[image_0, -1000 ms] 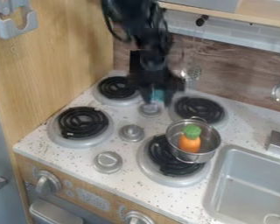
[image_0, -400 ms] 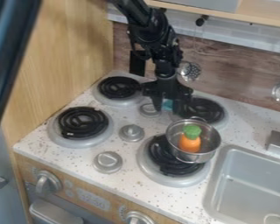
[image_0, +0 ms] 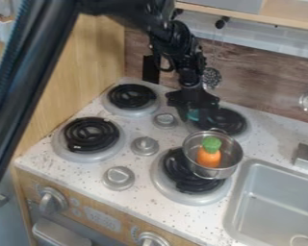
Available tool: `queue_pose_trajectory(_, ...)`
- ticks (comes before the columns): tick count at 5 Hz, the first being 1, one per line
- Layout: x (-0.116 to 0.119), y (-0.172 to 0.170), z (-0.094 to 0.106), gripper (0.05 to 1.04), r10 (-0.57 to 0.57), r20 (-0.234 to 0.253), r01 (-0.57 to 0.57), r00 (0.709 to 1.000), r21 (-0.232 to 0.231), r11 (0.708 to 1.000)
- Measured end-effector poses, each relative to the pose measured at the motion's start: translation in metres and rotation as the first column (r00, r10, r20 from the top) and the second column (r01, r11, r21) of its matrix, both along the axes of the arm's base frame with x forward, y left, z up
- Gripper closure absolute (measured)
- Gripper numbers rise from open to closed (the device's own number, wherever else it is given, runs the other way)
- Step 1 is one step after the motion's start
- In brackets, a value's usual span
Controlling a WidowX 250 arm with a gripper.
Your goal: Move blue spatula to the top right burner
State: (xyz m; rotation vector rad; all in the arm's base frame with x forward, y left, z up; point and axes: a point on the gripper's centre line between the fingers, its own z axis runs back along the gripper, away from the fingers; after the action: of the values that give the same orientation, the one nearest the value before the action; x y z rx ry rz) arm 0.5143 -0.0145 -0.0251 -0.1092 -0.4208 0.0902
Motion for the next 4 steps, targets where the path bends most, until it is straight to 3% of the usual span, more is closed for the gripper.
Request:
queue_pose_trajectory(1, 0.0, -0.005, 0.001, 0.513, 0.001, -0.009, -0.001, 1.0, -0.005, 1.0)
queue_pose_trajectory(2, -0.016, -0.002, -0.006, 0.199, 0.01, -0.053, -0.009, 0.999, 0.015, 1.0)
queue_pose_trajectory(3, -0.034, 0.006, 0.032, 0.054, 0.027, -0.028, -0.025, 0.999, 0.061, 0.998)
queue_pose_trajectory(4, -0.067, 0.013, 0.061, 0.081, 0.051, -0.086, -0.043, 0.995, 0.096, 0.994)
